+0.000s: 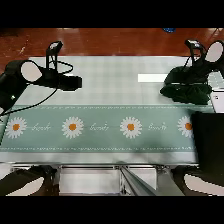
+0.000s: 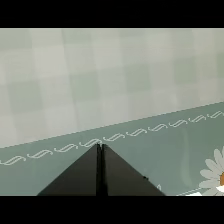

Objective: Fold the shirts.

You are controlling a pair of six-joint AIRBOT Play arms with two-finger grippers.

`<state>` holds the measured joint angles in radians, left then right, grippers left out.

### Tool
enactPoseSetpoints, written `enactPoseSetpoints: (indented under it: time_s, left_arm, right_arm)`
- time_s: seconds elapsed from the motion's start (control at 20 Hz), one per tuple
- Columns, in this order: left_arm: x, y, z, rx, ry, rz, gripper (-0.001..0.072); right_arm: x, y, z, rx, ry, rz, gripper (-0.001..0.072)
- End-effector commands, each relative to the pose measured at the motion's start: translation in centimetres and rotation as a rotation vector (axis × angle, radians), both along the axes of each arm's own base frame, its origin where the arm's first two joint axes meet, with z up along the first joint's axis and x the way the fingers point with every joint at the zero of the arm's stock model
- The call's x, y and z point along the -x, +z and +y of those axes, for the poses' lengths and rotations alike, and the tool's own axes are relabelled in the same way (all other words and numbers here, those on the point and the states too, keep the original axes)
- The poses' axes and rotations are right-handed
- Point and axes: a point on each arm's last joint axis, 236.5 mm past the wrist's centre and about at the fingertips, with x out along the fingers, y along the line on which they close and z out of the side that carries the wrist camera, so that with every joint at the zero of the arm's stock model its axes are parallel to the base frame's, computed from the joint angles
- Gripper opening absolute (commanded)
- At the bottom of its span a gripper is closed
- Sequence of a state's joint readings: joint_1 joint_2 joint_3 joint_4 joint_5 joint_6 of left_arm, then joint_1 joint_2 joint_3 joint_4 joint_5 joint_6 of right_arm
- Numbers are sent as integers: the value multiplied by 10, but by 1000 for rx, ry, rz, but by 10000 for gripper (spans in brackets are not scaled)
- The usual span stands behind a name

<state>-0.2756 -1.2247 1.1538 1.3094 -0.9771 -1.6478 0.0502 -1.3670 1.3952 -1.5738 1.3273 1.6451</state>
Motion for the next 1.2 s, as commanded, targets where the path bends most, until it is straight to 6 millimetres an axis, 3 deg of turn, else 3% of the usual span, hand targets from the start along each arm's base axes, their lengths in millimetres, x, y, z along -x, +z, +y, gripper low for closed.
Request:
enactPoseSetpoints:
  time_s: [0.0,0.75,0.85,1.05,1.1,1.15]
  left_arm:
    - [0,0,1,-1,1,1,26]
    - [0,0,1,-1,1,1,26]
    - [-2,0,0,1,3,-6,26]
    - [-23,11,-2,25,30,-100,26]
    - [-30,15,-2,32,39,-128,26]
    - [-37,20,-2,41,48,-162,27]
  right_arm:
    - [0,0,0,0,0,0,21]
    - [-2,1,1,-2,0,-10,21]
    - [-24,8,2,-6,0,-107,21]
    - [-73,34,-3,21,11,-344,22]
    - [-87,45,-13,73,17,-413,78]
    - [-97,53,-24,119,6,-470,295]
